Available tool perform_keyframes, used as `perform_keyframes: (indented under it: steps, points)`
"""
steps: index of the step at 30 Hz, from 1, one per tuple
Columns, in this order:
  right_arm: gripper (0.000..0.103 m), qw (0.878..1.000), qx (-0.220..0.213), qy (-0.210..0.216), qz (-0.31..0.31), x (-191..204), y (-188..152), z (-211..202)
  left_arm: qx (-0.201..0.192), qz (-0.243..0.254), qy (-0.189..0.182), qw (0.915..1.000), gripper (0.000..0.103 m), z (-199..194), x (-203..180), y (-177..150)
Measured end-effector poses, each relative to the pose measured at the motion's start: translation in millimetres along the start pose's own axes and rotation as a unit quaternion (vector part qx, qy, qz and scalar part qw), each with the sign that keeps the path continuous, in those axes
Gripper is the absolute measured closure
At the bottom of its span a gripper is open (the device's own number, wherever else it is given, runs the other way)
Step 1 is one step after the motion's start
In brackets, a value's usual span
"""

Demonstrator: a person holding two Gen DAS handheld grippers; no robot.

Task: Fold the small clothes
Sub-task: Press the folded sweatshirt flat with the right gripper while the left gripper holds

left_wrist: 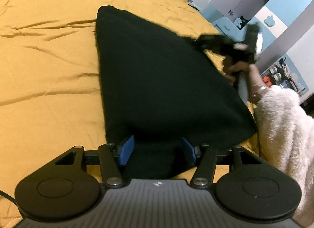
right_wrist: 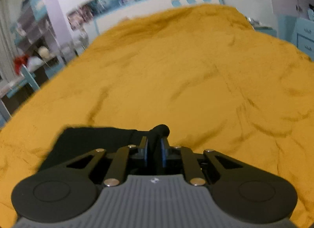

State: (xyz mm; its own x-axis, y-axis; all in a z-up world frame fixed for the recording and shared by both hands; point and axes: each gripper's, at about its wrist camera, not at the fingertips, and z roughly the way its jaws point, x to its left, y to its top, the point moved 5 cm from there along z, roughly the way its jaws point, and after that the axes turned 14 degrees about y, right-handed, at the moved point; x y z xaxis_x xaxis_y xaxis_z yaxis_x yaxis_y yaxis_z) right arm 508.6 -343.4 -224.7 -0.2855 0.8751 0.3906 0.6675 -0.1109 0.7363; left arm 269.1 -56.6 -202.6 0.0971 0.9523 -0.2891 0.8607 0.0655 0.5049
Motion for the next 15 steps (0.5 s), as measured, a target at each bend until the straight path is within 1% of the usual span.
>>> perform_keyframes:
  steps: [1, 2, 3, 4, 5, 6, 8, 10, 13, 15]
  points:
    - [0.091, 1.0, 0.006, 0.001, 0.007, -4.9, -4.9, 4.9, 0.0, 0.001, -0.001, 1.0, 0.037, 0.2, 0.3, -0.3]
    - [0.088, 1.0, -0.001, 0.003, 0.016, -7.5, -4.0, 2.4, 0.002, 0.001, -0.001, 1.0, 0.037, 0.1, 0.8, -0.2]
    - [0.072, 1.0, -0.013, 0.006, 0.025, -8.2, -1.5, -4.0, 0.004, 0.002, -0.002, 1.0, 0.037, 0.1, 1.6, 0.2]
    - [0.063, 0.999, -0.028, 0.007, 0.037, -8.6, 1.3, -15.2, 0.005, 0.002, -0.003, 1.0, 0.037, 0.1, 2.2, 0.6]
    - [0.051, 0.998, -0.038, 0.013, 0.049, -7.6, 3.5, -29.8, 0.006, 0.001, -0.005, 1.0, 0.036, 0.3, 3.0, 1.5]
    - [0.051, 0.997, -0.042, 0.026, 0.059, -5.4, 3.1, -44.5, 0.007, 0.002, -0.009, 0.9999, 0.034, 0.5, 3.3, 2.1]
    - [0.052, 0.994, -0.039, 0.063, 0.081, 4.1, -4.8, -81.8, 0.007, 0.006, -0.012, 0.9999, 0.034, 1.6, 2.7, 2.2]
    - [0.051, 0.993, -0.025, 0.076, 0.083, 17.5, -23.5, -120.3, 0.005, 0.005, -0.014, 0.9999, 0.034, 1.7, 3.0, 1.4]
    - [0.05, 0.995, 0.004, 0.057, 0.077, 32.2, -60.9, -157.9, 0.001, 0.004, -0.015, 0.9999, 0.034, 1.1, 2.9, -0.6]
    - [0.05, 0.995, 0.02, 0.053, 0.087, 38.5, -86.0, -171.8, -0.004, 0.011, -0.011, 0.9999, 0.034, 0.2, 1.0, -3.5]
